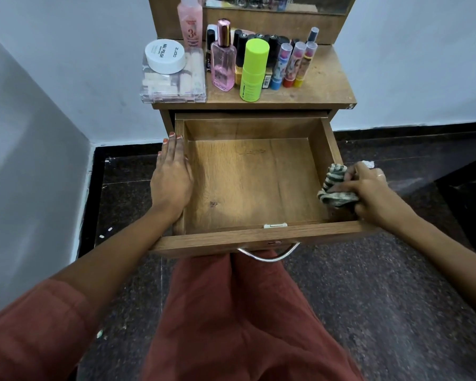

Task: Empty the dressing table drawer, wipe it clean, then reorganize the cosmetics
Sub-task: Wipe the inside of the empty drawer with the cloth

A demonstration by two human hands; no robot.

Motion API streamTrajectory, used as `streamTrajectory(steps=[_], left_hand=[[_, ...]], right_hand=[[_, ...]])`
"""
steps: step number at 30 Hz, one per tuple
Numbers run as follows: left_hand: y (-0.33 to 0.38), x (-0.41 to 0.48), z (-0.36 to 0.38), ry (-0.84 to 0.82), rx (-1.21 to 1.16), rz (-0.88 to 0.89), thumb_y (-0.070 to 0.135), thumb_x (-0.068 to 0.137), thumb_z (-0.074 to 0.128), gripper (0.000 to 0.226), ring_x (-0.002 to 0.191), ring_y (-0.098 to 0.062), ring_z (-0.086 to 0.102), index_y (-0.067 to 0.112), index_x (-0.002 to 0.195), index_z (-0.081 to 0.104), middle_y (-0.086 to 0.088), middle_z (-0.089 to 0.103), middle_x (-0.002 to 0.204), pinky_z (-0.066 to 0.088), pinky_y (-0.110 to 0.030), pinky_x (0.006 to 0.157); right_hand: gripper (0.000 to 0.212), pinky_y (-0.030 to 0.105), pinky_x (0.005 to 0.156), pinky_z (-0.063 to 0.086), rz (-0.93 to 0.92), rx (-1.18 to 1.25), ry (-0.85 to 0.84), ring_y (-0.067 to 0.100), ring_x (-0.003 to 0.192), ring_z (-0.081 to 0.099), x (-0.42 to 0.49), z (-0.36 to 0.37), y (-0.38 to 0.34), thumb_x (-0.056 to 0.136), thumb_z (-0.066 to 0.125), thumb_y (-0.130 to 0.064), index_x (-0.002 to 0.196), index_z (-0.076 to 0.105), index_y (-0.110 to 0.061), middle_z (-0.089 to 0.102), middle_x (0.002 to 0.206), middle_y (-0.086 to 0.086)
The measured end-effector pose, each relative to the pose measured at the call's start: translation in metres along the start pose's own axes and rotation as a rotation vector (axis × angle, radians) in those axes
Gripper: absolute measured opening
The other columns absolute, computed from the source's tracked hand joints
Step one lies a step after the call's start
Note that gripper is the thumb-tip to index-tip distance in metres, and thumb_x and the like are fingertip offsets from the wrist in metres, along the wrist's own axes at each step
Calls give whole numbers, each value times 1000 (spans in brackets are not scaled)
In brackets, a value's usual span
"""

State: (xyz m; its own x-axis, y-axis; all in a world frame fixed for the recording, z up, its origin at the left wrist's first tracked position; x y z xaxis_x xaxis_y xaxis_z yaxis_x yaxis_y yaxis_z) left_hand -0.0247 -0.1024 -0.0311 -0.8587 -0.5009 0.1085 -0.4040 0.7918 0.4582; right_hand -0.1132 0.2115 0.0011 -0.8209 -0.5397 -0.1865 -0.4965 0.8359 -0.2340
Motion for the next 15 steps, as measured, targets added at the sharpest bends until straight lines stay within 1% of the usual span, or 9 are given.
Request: streamTrajectory(steps=[2, 4, 6, 8, 11, 13, 15], left_hand=[[0, 0, 0, -3, -6, 3, 12, 99, 26, 46, 145, -21, 12, 5, 144, 21, -11, 17, 155, 13, -33, 120], [0, 0, 0, -8, -8, 2, 12, 99, 26, 46, 145, -21, 13, 5, 145, 21, -11, 17, 155, 14, -33, 120], [0, 0, -1, -11, -5, -6, 12, 99, 26, 46, 145, -21, 13, 5, 145, 22, -11, 17, 155, 16, -34, 119], [1, 0, -3, -5, -3, -7, 12, 99, 27, 46, 144, -23, 15, 5, 144, 23, -11, 19, 154, 18, -36, 119], [2, 0, -4, 8, -1, -2, 11, 99, 28, 45, 144, -23, 17, 4, 143, 25, -12, 21, 153, 20, -37, 118], [2, -1, -5, 10, 5, -3, 12, 99, 28, 45, 144, -23, 18, 4, 143, 25, -13, 21, 153, 19, -36, 118], [2, -1, -5, 10, 10, -3, 12, 99, 28, 46, 144, -23, 18, 5, 143, 25, -13, 21, 153, 19, -36, 118]], right_hand=[[26, 40, 99, 38, 43, 12, 44, 32, 108, 32, 13, -3, 1, 82, 60, 0, 108, 63, -5, 37, 110, 10], [31, 48, 102, 38, 68, -7, 114, 36, 118, 29, 32, -9, 2, 82, 59, 3, 112, 62, -7, 37, 126, 16], [38, 52, 103, 35, 82, 36, 193, 39, 127, 25, 52, -15, 2, 83, 52, 7, 118, 59, -8, 33, 136, 18], [45, 51, 103, 34, 86, 77, 252, 37, 131, 24, 66, -19, -1, 83, 45, 12, 122, 56, -7, 31, 141, 18], [54, 43, 108, 30, 91, 101, 314, 39, 129, 29, 75, -22, 3, 77, 39, 19, 122, 56, -4, 34, 141, 19], [50, 42, 106, 31, 81, 76, 313, 41, 125, 33, 71, -22, 4, 77, 40, 18, 118, 59, -4, 37, 139, 19], [42, 45, 98, 37, 71, 49, 282, 42, 118, 37, 58, -20, 2, 80, 45, 15, 114, 62, -3, 42, 135, 18]])
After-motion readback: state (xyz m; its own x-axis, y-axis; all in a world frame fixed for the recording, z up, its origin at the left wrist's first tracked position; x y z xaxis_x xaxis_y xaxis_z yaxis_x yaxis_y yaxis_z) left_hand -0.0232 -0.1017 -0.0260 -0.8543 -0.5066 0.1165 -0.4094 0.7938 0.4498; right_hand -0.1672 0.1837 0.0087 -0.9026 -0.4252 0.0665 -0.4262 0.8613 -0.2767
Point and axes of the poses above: each hand's wrist, its own x-axis towards the middle knuckle, its own z-axis out of the palm, y = z × x, the point moved 10 cm from there along x, towards the middle knuckle
